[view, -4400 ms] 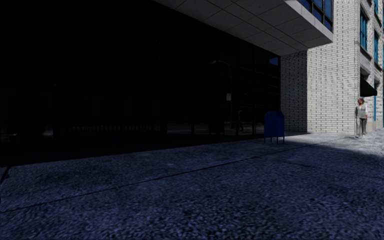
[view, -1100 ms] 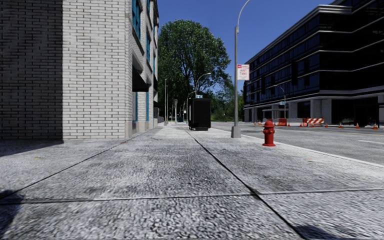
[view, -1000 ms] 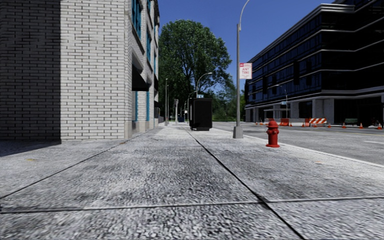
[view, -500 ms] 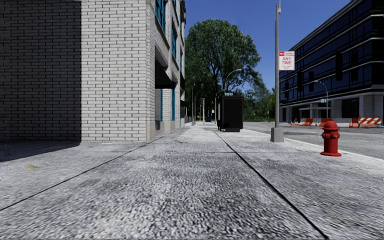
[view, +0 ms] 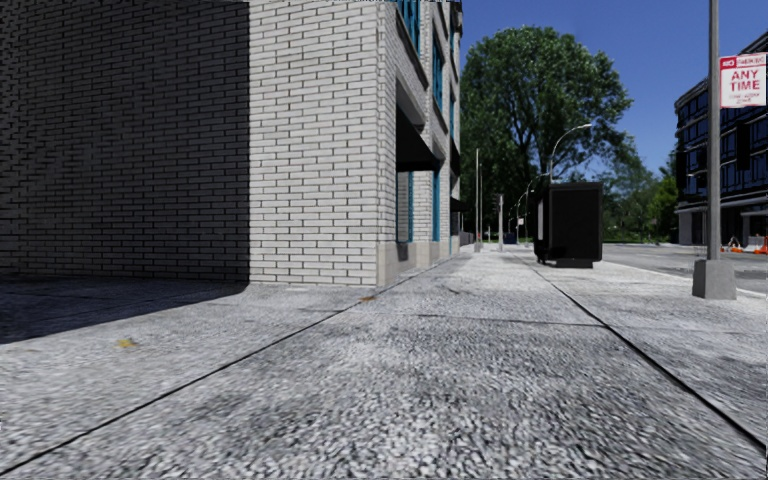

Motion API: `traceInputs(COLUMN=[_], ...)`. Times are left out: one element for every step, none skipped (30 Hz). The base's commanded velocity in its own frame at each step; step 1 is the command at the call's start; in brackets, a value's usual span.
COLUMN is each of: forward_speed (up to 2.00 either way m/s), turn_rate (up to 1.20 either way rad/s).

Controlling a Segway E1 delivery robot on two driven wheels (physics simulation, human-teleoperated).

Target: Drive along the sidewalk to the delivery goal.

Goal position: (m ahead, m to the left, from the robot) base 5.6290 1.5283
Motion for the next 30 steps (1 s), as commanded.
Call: traceInputs(forward_speed=[1.54,1.54,1.54,1.54,1.54,1.54,1.54,1.54,1.54,1.54,1.54,1.54,1.54,1.54,1.54,1.54,1.54,1.54,1.54,1.54,1.54,1.54,1.54,1.54,1.54,1.54,1.54,1.53,1.53,1.53], turn_rate=[0.59,0.59,0.59,0.59,0.59,0.59,0.59,0.59,0.59,0.59,0.59,0.59,0.59,0.59,0.59,0.59,0.59,0.59,0.59,0.59,0.59,0.59,0.59,0.56,0.56,0.47,0.0,0.0,0.0,0.0])
